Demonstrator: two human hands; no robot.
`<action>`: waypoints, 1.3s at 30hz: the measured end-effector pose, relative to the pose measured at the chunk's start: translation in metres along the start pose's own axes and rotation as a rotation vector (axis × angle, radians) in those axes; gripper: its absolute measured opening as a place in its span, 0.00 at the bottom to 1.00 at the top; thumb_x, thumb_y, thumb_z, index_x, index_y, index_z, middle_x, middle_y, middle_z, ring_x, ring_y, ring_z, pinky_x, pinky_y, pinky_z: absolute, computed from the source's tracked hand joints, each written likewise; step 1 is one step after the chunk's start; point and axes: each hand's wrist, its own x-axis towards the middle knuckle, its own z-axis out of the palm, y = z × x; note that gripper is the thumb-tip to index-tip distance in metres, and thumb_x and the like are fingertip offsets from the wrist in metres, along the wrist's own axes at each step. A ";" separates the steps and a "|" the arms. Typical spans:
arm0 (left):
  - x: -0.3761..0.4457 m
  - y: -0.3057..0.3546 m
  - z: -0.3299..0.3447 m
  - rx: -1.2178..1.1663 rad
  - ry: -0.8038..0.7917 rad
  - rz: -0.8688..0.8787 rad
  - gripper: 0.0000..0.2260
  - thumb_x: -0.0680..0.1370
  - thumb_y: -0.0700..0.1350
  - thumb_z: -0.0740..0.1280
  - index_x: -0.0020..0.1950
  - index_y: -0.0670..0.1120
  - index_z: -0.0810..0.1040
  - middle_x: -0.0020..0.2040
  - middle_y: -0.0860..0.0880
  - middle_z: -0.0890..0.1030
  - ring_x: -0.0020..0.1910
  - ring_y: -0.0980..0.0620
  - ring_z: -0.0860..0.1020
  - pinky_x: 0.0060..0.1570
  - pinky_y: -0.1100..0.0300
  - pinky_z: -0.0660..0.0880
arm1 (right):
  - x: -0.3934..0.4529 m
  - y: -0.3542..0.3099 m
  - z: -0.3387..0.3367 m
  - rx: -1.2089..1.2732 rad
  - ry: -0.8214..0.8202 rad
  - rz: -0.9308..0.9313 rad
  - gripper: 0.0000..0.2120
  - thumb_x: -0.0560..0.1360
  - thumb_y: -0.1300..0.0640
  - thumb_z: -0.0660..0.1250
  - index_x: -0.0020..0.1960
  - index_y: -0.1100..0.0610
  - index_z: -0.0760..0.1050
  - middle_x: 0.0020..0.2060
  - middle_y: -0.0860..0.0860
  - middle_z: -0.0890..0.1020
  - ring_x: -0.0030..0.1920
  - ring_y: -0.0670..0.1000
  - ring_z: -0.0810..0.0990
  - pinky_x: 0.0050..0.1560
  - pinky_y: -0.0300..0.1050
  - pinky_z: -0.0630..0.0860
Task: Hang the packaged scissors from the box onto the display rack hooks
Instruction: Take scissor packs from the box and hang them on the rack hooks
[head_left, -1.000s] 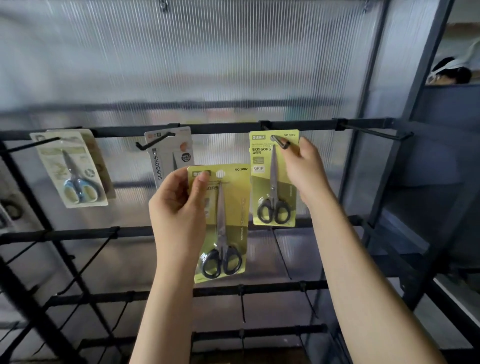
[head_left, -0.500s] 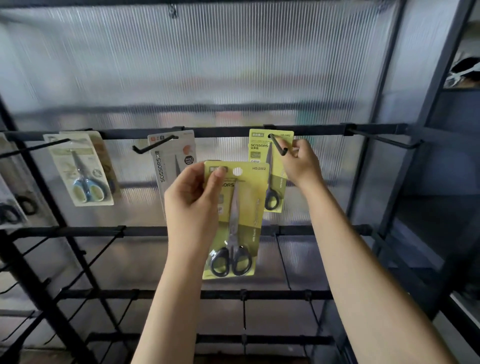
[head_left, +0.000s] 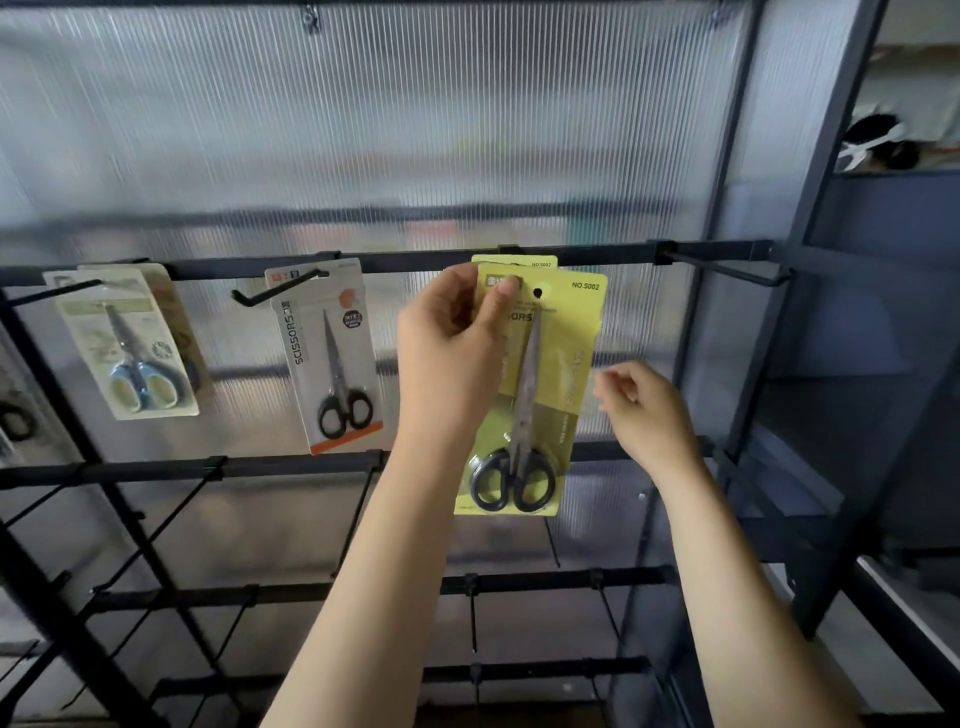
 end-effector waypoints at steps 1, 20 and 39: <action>0.001 -0.001 0.000 0.005 0.006 -0.005 0.06 0.77 0.40 0.67 0.43 0.38 0.78 0.35 0.43 0.70 0.33 0.53 0.67 0.31 0.62 0.65 | -0.003 0.003 0.000 0.008 0.005 0.006 0.09 0.78 0.53 0.61 0.48 0.58 0.76 0.45 0.52 0.81 0.48 0.50 0.78 0.45 0.39 0.68; 0.064 -0.073 0.024 0.255 0.048 -0.013 0.11 0.78 0.42 0.65 0.36 0.46 0.71 0.30 0.52 0.68 0.31 0.53 0.64 0.32 0.59 0.62 | -0.025 0.018 0.019 -0.128 -0.069 0.016 0.10 0.79 0.55 0.62 0.56 0.59 0.74 0.53 0.52 0.81 0.51 0.47 0.77 0.46 0.36 0.67; 0.060 -0.088 0.002 0.349 -0.003 -0.138 0.16 0.79 0.49 0.64 0.62 0.40 0.73 0.52 0.45 0.81 0.50 0.51 0.79 0.48 0.63 0.74 | -0.055 0.010 0.034 -0.263 -0.091 -0.041 0.11 0.79 0.56 0.62 0.58 0.61 0.74 0.53 0.55 0.81 0.52 0.54 0.79 0.45 0.41 0.71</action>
